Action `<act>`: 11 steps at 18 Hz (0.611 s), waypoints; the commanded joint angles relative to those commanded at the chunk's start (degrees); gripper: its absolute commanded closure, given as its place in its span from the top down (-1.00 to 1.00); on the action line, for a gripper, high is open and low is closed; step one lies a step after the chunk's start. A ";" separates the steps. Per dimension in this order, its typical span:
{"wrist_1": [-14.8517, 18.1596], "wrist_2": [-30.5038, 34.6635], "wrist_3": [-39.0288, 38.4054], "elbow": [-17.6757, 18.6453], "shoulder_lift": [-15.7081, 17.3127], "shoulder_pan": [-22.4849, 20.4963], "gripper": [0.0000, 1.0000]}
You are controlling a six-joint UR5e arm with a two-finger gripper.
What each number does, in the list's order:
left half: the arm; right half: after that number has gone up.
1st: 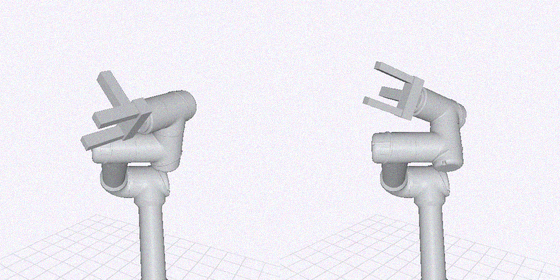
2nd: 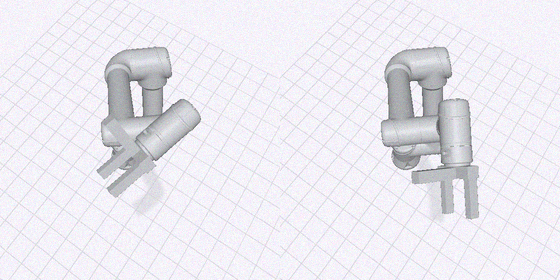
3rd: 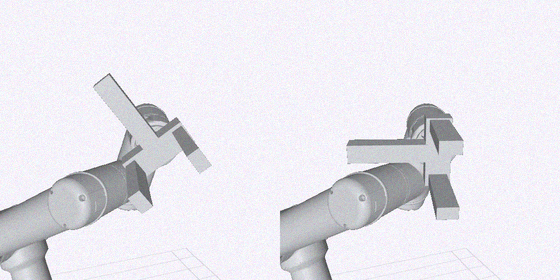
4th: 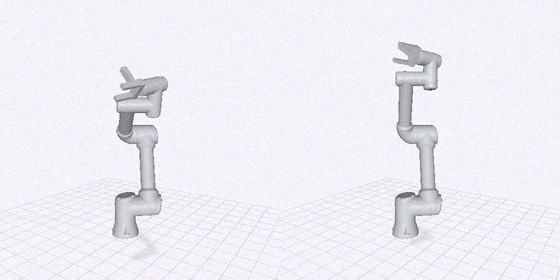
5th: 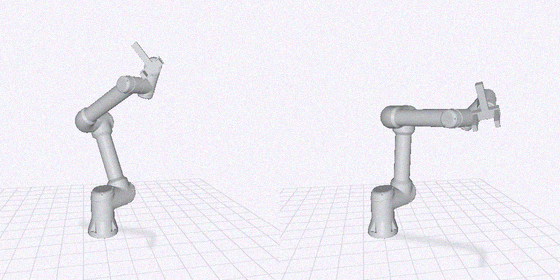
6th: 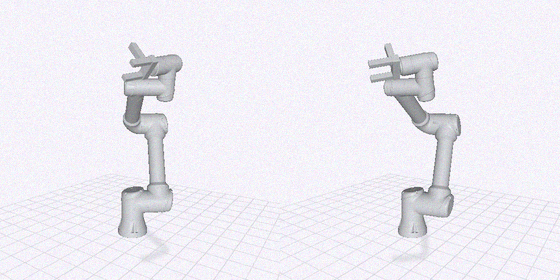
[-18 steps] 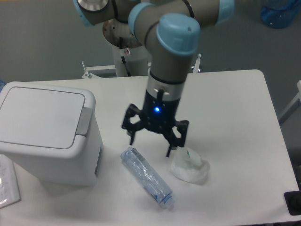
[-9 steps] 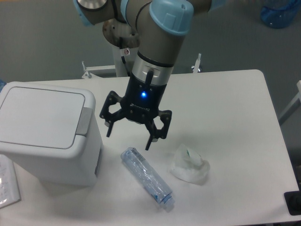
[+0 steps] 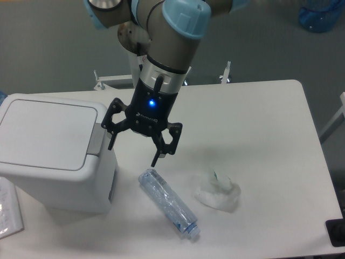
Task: Open the trash can
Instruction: 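Move the gripper across the table toward the white trash can lid, then lower the gripper finger onto the lid edge and push it up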
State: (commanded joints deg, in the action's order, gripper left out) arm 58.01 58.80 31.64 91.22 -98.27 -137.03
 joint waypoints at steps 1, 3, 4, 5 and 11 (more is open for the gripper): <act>0.00 0.00 0.09 0.53 0.35 0.27 1.00; -0.09 0.00 0.09 1.06 0.44 0.27 1.00; 0.00 0.00 0.00 1.06 0.62 0.36 1.00; 0.00 0.00 -0.09 1.06 0.62 0.44 1.00; 0.00 0.09 0.00 1.15 0.45 0.62 1.00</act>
State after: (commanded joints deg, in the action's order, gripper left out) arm 58.01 58.89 31.64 92.37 -97.82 -136.41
